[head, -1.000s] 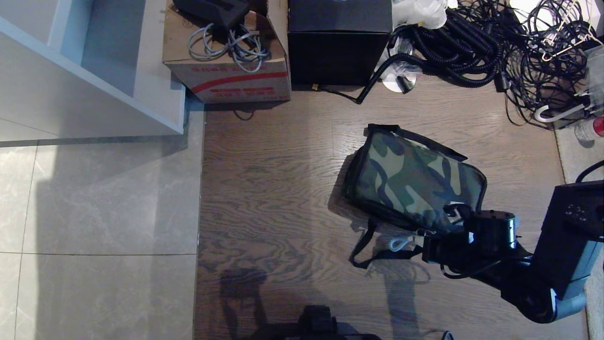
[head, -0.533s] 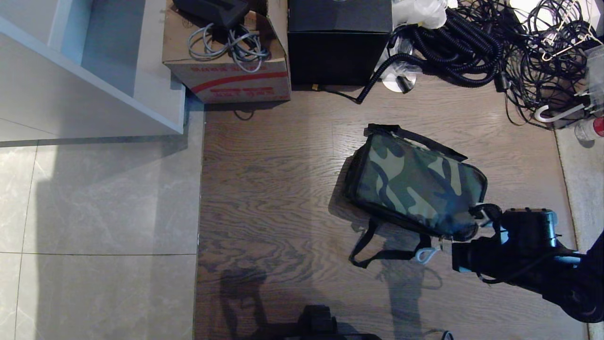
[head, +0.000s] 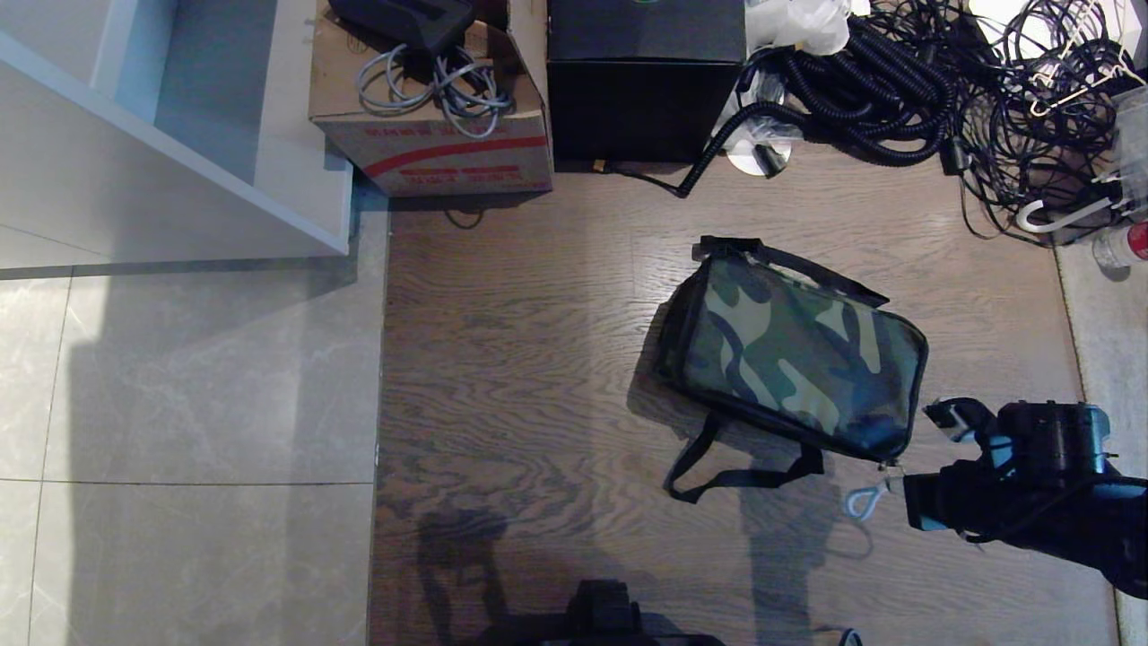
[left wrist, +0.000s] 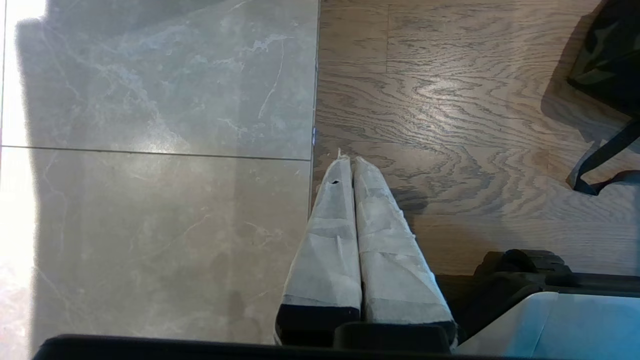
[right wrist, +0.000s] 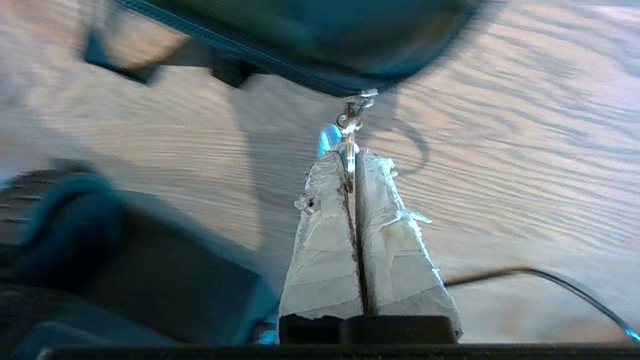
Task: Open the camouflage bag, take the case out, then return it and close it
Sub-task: Open the top of the storage box
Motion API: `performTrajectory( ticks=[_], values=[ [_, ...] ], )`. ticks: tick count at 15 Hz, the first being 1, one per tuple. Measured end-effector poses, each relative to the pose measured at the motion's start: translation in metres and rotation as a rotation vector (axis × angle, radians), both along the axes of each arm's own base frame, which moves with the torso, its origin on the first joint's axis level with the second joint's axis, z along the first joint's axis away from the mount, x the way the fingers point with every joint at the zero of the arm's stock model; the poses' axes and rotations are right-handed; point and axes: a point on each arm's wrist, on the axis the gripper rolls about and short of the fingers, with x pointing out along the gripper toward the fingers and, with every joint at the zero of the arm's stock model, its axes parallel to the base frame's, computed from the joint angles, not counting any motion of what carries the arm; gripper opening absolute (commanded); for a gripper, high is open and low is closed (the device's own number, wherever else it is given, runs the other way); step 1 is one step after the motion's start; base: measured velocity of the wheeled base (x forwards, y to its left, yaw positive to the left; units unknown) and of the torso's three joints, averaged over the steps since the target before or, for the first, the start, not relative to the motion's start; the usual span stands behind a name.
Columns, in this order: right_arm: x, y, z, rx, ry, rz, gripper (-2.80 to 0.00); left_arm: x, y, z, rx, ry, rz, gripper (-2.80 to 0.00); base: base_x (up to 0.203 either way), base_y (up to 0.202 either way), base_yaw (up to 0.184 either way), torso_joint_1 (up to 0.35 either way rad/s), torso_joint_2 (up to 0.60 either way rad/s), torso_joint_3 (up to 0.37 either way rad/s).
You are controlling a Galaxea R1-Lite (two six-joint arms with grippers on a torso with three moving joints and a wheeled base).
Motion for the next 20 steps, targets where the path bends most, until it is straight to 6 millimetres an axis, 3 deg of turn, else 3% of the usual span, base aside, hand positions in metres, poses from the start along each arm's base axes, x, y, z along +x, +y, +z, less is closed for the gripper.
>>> performTrajectory(
  ticks=[8,13,20],
  values=[
    [0.013,-0.042,-0.002,-0.057,-0.028,-0.095,-2.8,0.0,0.0,0.0,0.0,0.0,0.0,-2.8,0.0,0.0,0.0,0.0,0.0,0.0],
    [0.031,-0.05,0.009,-0.064,-0.095,-0.116,-2.8,0.0,0.0,0.0,0.0,0.0,0.0,-2.8,0.0,0.0,0.0,0.0,0.0,0.0],
    [0.047,-0.054,0.038,-0.072,-0.211,-0.106,-2.8,0.0,0.0,0.0,0.0,0.0,0.0,-2.8,0.0,0.0,0.0,0.0,0.0,0.0]
  ],
)
